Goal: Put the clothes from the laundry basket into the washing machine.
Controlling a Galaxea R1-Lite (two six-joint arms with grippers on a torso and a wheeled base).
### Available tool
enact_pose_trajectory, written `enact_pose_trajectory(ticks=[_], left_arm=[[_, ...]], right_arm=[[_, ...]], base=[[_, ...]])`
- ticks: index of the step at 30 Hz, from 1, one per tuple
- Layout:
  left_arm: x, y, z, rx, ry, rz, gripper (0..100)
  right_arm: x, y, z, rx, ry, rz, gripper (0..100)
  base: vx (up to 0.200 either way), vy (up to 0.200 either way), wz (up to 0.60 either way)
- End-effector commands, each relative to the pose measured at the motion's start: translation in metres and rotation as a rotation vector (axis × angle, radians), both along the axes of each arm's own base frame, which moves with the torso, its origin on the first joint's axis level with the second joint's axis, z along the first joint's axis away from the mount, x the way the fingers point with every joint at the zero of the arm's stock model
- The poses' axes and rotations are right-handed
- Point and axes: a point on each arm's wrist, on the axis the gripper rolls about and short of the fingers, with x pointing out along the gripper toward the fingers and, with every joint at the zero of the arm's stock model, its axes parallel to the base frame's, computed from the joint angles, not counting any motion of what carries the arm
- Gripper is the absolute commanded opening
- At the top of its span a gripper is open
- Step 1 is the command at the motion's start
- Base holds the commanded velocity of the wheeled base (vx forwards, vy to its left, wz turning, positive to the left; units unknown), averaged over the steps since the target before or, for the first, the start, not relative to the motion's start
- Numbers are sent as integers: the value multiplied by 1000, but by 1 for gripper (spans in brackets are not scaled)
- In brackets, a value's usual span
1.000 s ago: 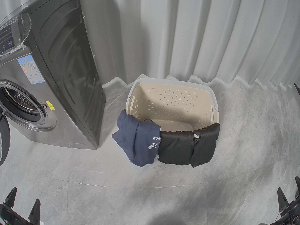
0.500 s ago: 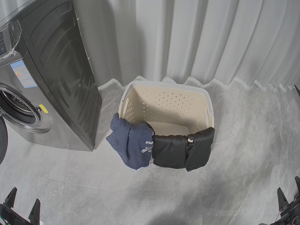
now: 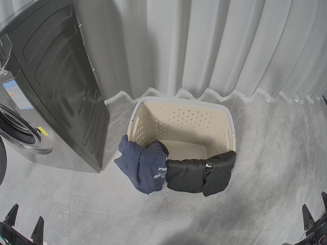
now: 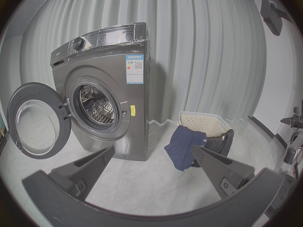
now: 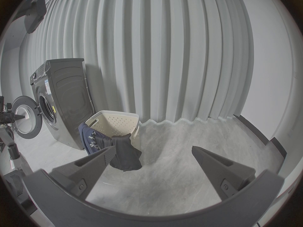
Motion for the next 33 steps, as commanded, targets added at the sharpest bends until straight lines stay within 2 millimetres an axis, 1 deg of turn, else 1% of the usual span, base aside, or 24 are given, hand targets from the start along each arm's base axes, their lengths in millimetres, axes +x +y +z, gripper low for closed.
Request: enact_pose_trajectory(ticks=[1, 12, 13, 14, 15, 16, 17, 18, 20, 23, 25, 27, 28, 29, 31, 32, 33], left_arm=[[0, 0, -4, 0, 3, 0, 100], [0, 0, -4, 0, 3, 0, 100], [0, 0, -4, 0, 3, 0, 100], [0, 0, -4, 0, 3, 2, 100], [0, 0, -4, 0, 3, 2, 100], [0, 0, -4, 0, 3, 2, 100], [0, 0, -4, 1, 3, 0, 100], [0, 0, -4, 1, 3, 0, 100], [0, 0, -4, 0, 3, 2, 100], [0, 0, -4, 0, 3, 2, 100], [0, 0, -4, -2, 3, 2, 100], [0, 0, -4, -2, 3, 2, 100], [0, 0, -4, -2, 3, 2, 100], [0, 0, -4, -2, 3, 2, 100], [0, 0, -4, -2, 3, 2, 100], [0, 0, -4, -2, 3, 2, 100], [0, 0, -4, -2, 3, 2, 100]], right_arm=[[0, 0, -5, 0, 4, 0, 100], [0, 0, -5, -3, -3, 1, 100], [-3, 0, 9, -4, -74, 13, 100], [-8, 0, 26, -1, -126, 13, 100], [-9, 0, 37, 6, -138, 14, 100], [-9, 0, 41, 10, -132, 14, 100], [-3, 0, 50, 26, -84, 27, 100], [3, 0, 53, 30, -52, 39, 100], [11, 0, 54, 33, 8, 55, 100], [28, 1, 54, 43, 135, 82, 100], [39, 2, 57, 53, 200, 90, 100], [49, 3, 62, 52, 231, 92, 100], [49, 3, 62, 52, 231, 92, 100], [61, 4, 67, 53, 253, 99, 100], [72, 5, 70, 55, 269, 115, 100], [73, 5, 70, 55, 272, 117, 100], [81, 6, 71, 57, 283, 127, 100]], base=[[0, 0, 0], [0, 0, 0], [0, 0, 0], [0, 0, 0], [0, 0, 0], [0, 0, 0], [0, 0, 0], [0, 0, 0], [0, 0, 0], [0, 0, 0], [0, 0, 0], [0, 0, 0], [0, 0, 0], [0, 0, 0], [0, 0, 0], [0, 0, 0], [0, 0, 0]])
